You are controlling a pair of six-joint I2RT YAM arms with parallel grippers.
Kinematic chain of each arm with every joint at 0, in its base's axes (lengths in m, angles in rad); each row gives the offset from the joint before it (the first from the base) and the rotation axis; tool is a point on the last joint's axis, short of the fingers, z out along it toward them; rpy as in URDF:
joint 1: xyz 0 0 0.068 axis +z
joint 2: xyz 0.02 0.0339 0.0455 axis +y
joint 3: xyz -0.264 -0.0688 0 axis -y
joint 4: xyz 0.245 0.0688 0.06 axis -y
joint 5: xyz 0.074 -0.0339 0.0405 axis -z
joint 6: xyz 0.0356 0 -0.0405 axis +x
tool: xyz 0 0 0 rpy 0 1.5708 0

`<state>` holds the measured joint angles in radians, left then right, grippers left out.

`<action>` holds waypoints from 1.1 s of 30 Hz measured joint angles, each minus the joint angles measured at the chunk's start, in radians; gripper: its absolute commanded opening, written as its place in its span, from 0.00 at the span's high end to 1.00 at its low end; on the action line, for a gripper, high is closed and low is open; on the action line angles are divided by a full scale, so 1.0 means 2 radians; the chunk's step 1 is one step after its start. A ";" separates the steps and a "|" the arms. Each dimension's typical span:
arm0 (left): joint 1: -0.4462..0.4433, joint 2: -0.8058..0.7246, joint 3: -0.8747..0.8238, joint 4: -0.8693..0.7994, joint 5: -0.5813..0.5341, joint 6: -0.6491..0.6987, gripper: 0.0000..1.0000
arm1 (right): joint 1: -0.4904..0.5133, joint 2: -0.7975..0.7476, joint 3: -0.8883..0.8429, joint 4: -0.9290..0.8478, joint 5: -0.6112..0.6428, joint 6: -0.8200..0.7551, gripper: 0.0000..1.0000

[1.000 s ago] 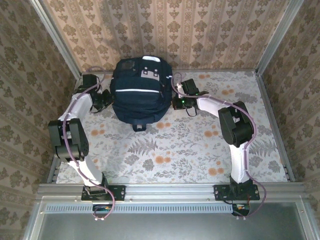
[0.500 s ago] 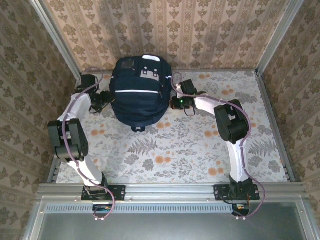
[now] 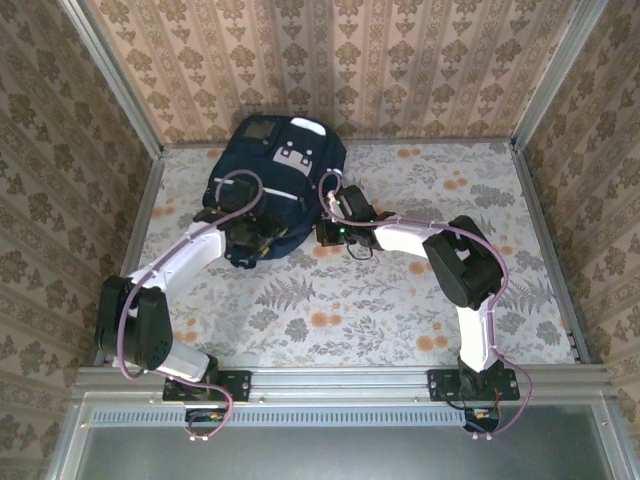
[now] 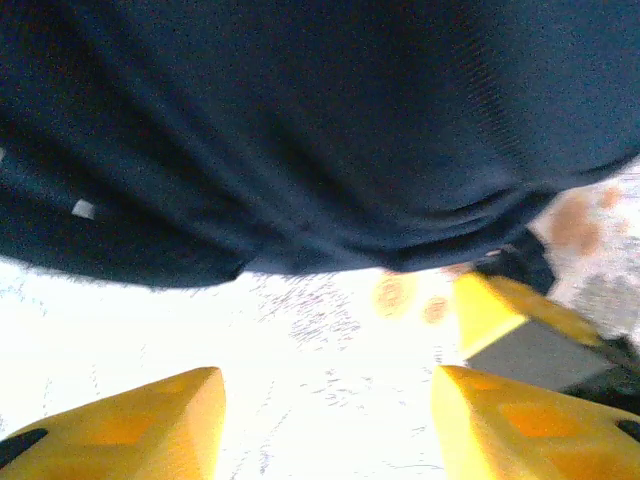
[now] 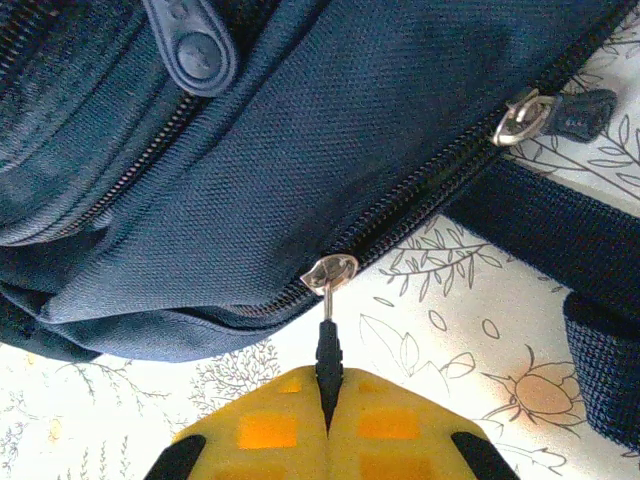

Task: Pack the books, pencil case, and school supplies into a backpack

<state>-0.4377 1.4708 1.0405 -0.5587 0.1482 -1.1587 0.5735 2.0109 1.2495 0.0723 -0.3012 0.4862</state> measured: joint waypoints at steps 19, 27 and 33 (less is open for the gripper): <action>0.059 -0.056 -0.079 -0.013 -0.096 -0.038 0.43 | 0.019 -0.006 -0.033 0.056 0.000 0.051 1.00; 0.079 -0.007 -0.079 0.023 -0.099 -0.012 0.44 | 0.021 -0.006 -0.033 0.056 -0.001 0.058 1.00; 0.080 0.037 -0.077 0.049 -0.099 -0.004 0.45 | 0.022 -0.006 -0.033 0.056 -0.006 0.058 1.00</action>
<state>-0.2787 1.5440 0.8864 -0.4603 -0.0498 -1.1675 0.6167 1.9980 1.1828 0.1844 -0.3138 0.6029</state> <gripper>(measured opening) 0.559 0.067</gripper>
